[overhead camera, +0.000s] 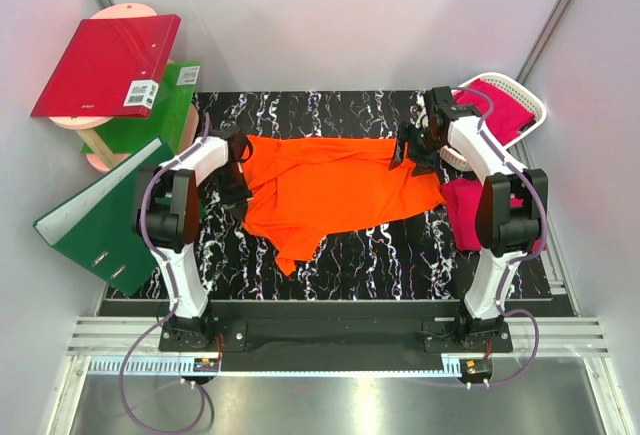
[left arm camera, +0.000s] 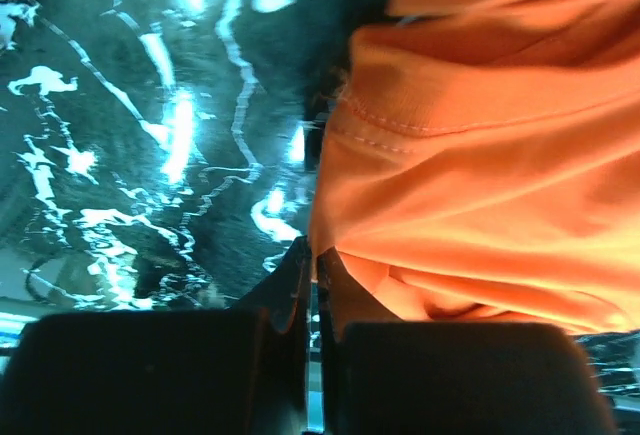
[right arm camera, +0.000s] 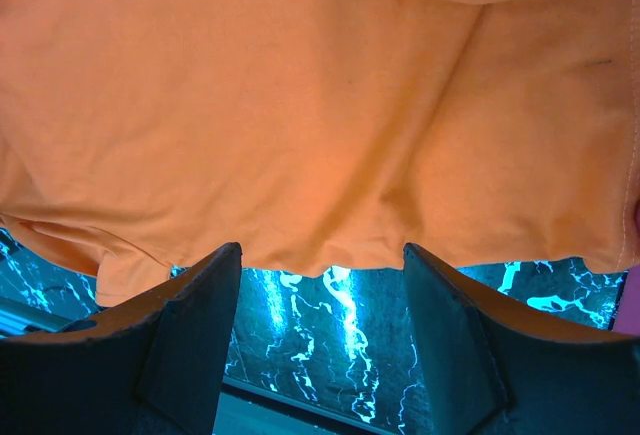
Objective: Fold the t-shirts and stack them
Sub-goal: Fold the flattened tshirt in 1/3 of the way
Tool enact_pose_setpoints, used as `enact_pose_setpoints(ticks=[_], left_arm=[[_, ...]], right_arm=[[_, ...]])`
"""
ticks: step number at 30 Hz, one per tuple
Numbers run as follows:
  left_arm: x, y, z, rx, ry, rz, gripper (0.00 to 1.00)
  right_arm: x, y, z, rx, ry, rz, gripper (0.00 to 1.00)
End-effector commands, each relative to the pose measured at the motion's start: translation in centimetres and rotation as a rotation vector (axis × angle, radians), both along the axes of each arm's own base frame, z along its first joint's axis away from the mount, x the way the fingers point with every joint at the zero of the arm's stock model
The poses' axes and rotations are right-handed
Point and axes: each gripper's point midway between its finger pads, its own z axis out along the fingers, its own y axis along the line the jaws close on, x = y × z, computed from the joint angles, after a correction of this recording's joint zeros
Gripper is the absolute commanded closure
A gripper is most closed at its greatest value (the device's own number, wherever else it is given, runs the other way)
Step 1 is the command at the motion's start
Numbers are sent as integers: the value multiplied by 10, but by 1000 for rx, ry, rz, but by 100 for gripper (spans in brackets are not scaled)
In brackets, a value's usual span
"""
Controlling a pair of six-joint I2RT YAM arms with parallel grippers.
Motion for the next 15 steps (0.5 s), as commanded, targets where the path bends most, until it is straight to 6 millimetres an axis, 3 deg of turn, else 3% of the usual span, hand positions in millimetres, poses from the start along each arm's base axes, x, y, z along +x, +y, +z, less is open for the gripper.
enact_pose_setpoints(ticks=[1, 2, 3, 4, 5, 8, 12, 15], left_arm=[[-25, 19, -8, 22, 96, -2, 79], [-28, 20, -10, 15, 103, 5, 57], [-28, 20, -9, 11, 97, 7, 25], [-25, 19, -3, 9, 67, 14, 8], [-23, 18, 1, 7, 47, 18, 1], [-14, 16, 24, -4, -48, 30, 1], [-6, -5, 52, -79, -150, -7, 1], [-4, -29, 70, -127, -208, -60, 25]], right_arm=[[7, 5, 8, 12, -22, 19, 27], [6, 5, 9, 12, -20, 21, 27], [7, 6, 9, 14, -23, 22, 27], [7, 6, 10, 14, -23, 22, 27], [7, 6, 10, 15, -21, 22, 27], [7, 7, 9, 19, -19, 24, 27], [6, 6, 8, 22, -14, 26, 27], [6, 5, 5, 14, -7, 21, 27]])
